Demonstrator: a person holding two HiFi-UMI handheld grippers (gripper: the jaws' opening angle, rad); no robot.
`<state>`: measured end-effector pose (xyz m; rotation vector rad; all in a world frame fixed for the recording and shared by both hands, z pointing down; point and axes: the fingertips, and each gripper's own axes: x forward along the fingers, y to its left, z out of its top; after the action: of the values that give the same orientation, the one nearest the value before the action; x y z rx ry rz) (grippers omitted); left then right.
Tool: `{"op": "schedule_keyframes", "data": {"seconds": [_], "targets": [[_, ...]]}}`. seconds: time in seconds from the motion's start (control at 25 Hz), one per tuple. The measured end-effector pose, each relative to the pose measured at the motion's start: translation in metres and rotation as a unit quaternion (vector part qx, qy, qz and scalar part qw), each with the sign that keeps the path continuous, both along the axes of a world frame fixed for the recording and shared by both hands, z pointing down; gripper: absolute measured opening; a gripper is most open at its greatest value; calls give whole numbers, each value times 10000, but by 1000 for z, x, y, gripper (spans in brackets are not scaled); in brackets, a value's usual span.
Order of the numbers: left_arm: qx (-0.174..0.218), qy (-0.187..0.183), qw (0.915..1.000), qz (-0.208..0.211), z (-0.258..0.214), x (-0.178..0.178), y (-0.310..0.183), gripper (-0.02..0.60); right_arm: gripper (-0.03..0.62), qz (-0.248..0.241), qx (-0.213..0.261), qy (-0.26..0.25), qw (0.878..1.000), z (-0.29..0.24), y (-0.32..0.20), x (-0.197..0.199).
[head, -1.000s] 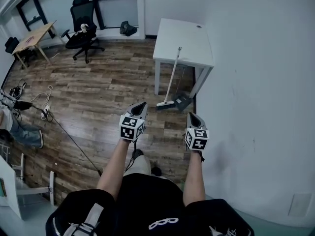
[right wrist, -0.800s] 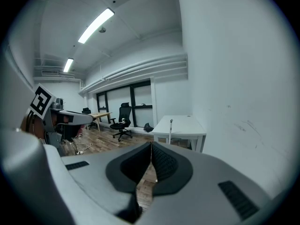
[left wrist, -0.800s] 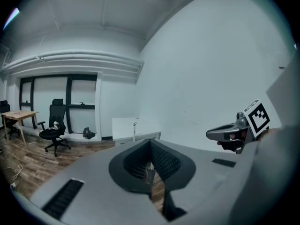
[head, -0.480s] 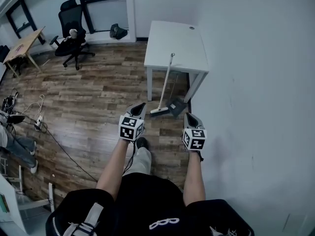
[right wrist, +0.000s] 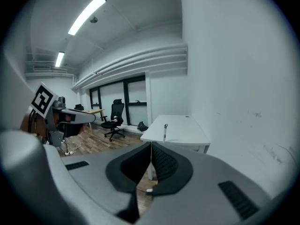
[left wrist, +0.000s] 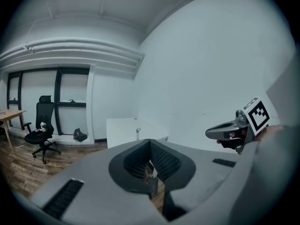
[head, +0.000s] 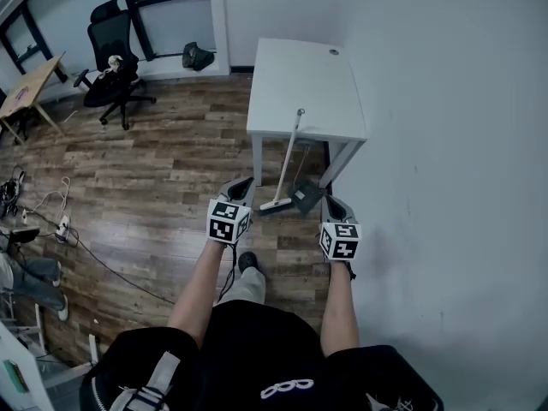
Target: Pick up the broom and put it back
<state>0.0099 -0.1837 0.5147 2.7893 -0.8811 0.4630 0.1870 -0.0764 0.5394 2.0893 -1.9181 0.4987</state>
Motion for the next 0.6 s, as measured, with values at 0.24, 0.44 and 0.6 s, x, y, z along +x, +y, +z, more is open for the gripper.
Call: {"op": "schedule_keyframes", "data": {"seconds": [0.24,0.44,0.6], "targets": [[-72,-9,9999,147,3,18,-55,20,25,103,-90,-38,9999,3,-54,14],[-107,-9,9997,241,5,22,-95,20,25,149,-169,-4,9997,4,-92,17],[-140,5,9994,308,9,28,-119,20,25,186,-197,38,9996,6,-118,23]]}}
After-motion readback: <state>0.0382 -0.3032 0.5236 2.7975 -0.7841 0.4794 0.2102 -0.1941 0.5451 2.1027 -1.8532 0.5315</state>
